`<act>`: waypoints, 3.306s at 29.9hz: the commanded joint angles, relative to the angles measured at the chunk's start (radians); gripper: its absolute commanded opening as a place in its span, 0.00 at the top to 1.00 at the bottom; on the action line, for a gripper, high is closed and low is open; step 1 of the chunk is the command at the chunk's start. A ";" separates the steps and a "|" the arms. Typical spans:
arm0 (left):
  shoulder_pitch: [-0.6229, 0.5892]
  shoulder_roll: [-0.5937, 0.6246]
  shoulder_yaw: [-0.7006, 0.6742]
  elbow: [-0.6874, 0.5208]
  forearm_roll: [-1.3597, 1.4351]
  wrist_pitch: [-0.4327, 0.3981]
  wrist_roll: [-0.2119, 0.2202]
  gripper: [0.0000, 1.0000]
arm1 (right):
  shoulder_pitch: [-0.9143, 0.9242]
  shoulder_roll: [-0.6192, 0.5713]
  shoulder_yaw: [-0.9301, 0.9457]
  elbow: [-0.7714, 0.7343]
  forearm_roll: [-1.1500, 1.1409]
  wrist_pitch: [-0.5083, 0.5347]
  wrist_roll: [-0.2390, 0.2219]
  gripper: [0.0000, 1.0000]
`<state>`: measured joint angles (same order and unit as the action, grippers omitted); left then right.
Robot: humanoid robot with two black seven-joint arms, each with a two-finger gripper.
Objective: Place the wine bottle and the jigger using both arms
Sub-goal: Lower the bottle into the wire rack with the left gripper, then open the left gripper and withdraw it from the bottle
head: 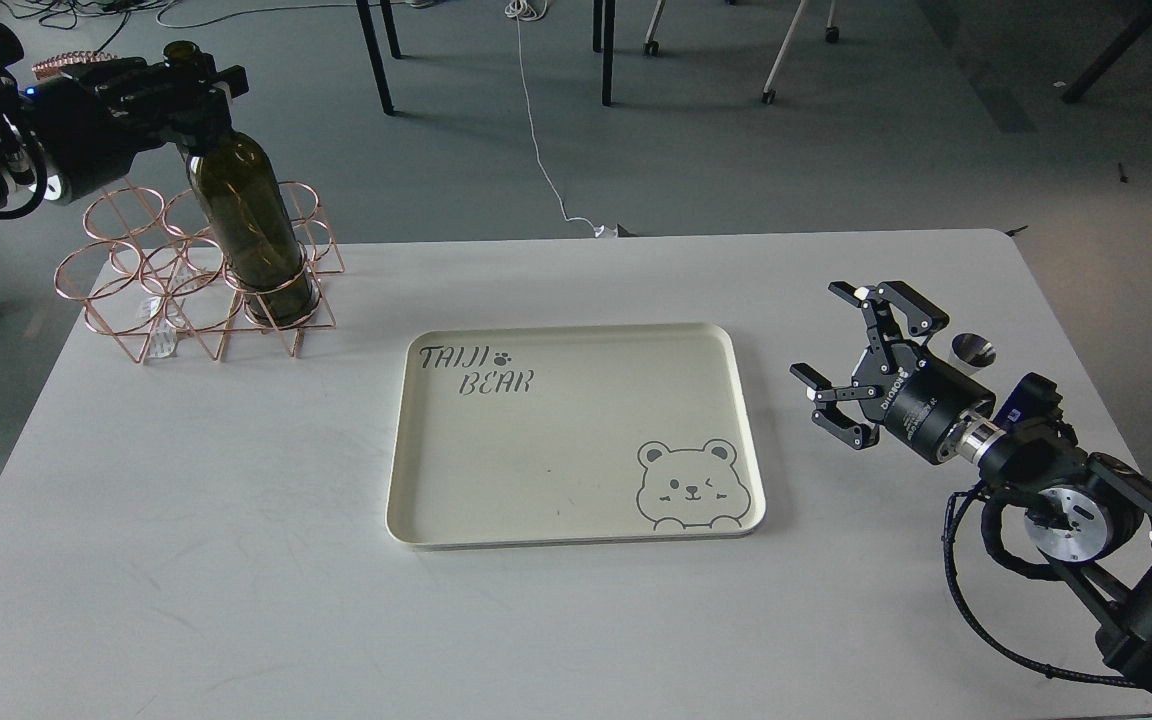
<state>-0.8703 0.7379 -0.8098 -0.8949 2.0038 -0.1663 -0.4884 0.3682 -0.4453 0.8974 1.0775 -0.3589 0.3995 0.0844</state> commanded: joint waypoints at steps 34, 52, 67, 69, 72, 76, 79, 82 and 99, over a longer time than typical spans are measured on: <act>0.008 -0.032 0.001 0.103 0.000 0.011 0.000 0.64 | -0.035 0.020 0.005 0.013 -0.023 -0.001 0.000 0.01; -0.004 -0.031 -0.002 0.099 -0.011 0.013 0.000 0.08 | -0.040 0.022 0.011 0.016 -0.023 0.001 0.000 0.01; -0.222 -0.005 -0.003 -0.042 -0.291 0.022 0.000 0.03 | -0.040 0.022 0.032 0.021 -0.023 -0.001 0.000 0.01; -0.220 -0.002 0.000 -0.125 -0.449 0.019 0.000 0.02 | -0.040 0.028 0.040 0.021 -0.023 -0.001 0.002 0.01; -0.199 -0.006 0.003 -0.263 -0.711 0.019 0.000 0.02 | -0.040 0.049 0.070 0.016 -0.021 -0.001 0.049 0.01; -0.064 -0.040 0.000 -0.406 -0.997 0.021 0.000 0.02 | -0.040 0.077 0.095 0.012 -0.020 -0.008 0.075 0.01; 0.045 -0.081 -0.009 -0.489 -1.054 0.022 0.000 0.02 | -0.035 0.080 0.100 0.012 -0.020 -0.031 0.075 0.01; 0.164 -0.142 -0.017 -0.509 -1.056 0.022 0.000 0.02 | -0.020 0.082 0.104 0.007 -0.015 -0.112 0.074 0.01; 0.606 -0.429 -0.219 -0.434 -1.261 -0.077 0.103 0.02 | 0.018 0.172 0.124 -0.018 -0.003 -0.191 0.185 0.01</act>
<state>-0.3104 0.3385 -0.9964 -1.3470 0.7465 -0.2103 -0.4294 0.3862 -0.3035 1.0264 1.0538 -0.3619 0.2040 0.2076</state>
